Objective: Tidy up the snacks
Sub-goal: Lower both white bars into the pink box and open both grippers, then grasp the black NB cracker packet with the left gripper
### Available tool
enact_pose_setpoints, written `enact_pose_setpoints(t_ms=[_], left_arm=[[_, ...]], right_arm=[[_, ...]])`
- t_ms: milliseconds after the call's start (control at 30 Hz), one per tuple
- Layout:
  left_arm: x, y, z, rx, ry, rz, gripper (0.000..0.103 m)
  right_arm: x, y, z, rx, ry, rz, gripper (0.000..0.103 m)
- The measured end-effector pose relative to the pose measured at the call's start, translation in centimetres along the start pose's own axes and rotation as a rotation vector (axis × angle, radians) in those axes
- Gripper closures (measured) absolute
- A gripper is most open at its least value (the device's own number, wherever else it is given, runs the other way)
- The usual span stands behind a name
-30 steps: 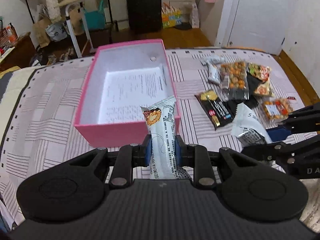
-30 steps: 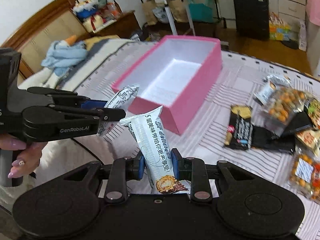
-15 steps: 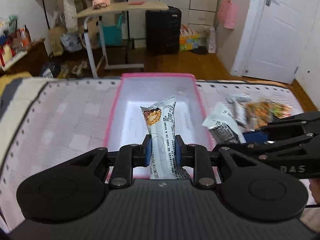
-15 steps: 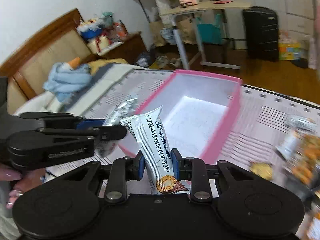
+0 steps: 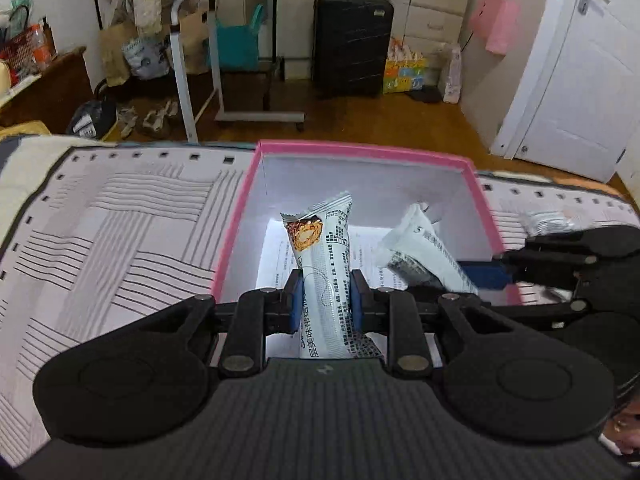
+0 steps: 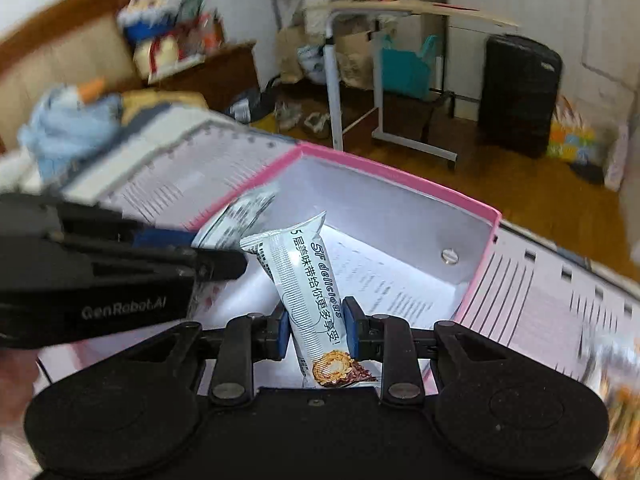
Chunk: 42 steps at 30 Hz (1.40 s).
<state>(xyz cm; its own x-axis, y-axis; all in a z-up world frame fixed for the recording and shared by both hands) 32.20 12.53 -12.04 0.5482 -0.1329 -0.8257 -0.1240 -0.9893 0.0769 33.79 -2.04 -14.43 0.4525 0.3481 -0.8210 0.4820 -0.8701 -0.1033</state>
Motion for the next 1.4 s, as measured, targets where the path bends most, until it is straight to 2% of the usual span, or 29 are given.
enact_pose_setpoints(t_ms=[67,200,500,533,633,800,1000,1200,1400], left_arm=[[1.4,0.3,-0.1,0.000,-0.026,0.009,0.080],[4.4,0.3,-1.0,-0.005,-0.091,0.016,0.080],[7.0,0.5,-1.0,-0.006,-0.133,-0.023,0.078],[6.9,0.5,-1.1,-0.004,-0.130,-0.025,0.077],[6.2,0.3,-1.1,-0.012,-0.117,-0.023,0.066],[4.1,0.0,-0.8,-0.026,-0.100,-0.018,0.062],[0.7,-0.5,-0.3,-0.051,-0.082,0.034,0.062],[-3.2,-0.1,0.6,-0.029,-0.040,0.024,0.062],[-7.8,1.7,1.0,0.032,-0.018,0.010,0.061]], right_arm=[[1.4,0.3,-0.4,-0.029,-0.037,-0.008,0.072],[2.9,0.1,-0.8,-0.163,-0.046,0.044,0.072],[4.3,-0.2,-1.3,-0.227,-0.113,0.093,0.071],[4.3,-0.4,-1.4,-0.230,-0.113,0.101,0.067],[4.1,-0.8,-1.4,-0.250,-0.115,0.108,0.056],[1.5,-1.9,-1.3,-0.239,-0.085,0.089,0.048],[-1.8,-3.1,-1.1,-0.231,-0.070,0.091,0.043],[-5.6,-4.0,-0.4,-0.293,-0.048,0.196,0.040],[-11.5,-3.8,0.5,-0.278,0.002,0.211,0.034]])
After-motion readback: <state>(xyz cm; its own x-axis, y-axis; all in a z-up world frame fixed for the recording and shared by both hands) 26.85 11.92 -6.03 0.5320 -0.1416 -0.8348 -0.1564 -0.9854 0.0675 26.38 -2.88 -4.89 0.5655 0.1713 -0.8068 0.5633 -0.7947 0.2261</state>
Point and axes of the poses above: each gripper's, at about its wrist camera, not at the fingertips, and x roughly the way its jaws point, y to its right, z to its underside, the point moved 4 cm from there along x, roughly the way its jaws point, and after that the axes turned 6 degrees about -y, right-handed, at the moved point
